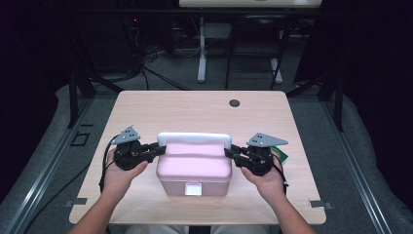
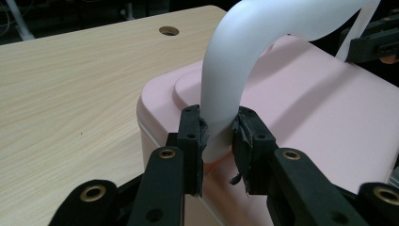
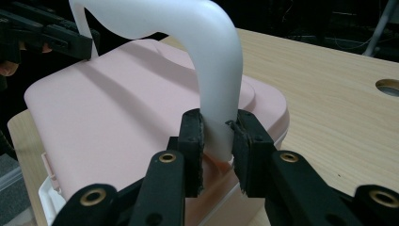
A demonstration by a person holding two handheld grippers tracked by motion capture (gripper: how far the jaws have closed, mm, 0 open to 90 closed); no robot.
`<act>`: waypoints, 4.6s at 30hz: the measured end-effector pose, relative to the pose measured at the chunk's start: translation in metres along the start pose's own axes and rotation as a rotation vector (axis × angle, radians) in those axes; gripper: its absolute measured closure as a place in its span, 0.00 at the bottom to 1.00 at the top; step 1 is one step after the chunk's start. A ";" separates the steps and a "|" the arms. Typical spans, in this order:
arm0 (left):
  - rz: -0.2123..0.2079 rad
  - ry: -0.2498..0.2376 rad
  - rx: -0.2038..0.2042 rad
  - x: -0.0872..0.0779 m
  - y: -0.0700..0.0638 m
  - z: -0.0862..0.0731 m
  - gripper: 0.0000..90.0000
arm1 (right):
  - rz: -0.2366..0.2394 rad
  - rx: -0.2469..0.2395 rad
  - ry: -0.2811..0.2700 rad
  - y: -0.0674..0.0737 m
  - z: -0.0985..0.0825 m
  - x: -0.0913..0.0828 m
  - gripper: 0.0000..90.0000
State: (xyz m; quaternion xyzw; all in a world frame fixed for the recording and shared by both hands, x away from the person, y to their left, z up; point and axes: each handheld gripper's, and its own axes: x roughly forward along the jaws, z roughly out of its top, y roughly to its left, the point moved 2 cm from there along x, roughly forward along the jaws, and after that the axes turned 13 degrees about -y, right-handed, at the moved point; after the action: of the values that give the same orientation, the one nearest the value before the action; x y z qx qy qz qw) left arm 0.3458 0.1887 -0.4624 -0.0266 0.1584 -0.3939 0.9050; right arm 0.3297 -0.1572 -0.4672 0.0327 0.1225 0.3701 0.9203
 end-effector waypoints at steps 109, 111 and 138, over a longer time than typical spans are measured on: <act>-0.101 0.022 0.000 -0.002 -0.015 0.013 1.00 | -0.060 0.084 -0.019 -0.018 0.039 -0.020 0.97; -0.097 0.022 -0.002 -0.002 -0.015 0.015 1.00 | -0.059 0.082 -0.013 -0.017 0.035 -0.022 1.00; -0.071 0.009 -0.007 0.009 -0.001 0.048 1.00 | -0.003 0.050 0.051 0.009 -0.018 -0.021 1.00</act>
State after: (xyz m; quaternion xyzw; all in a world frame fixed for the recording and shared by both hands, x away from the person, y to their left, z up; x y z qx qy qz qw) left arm 0.3659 0.1774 -0.4191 -0.0333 0.1628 -0.4253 0.8897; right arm 0.3053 -0.1657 -0.4789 0.0460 0.1552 0.3662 0.9163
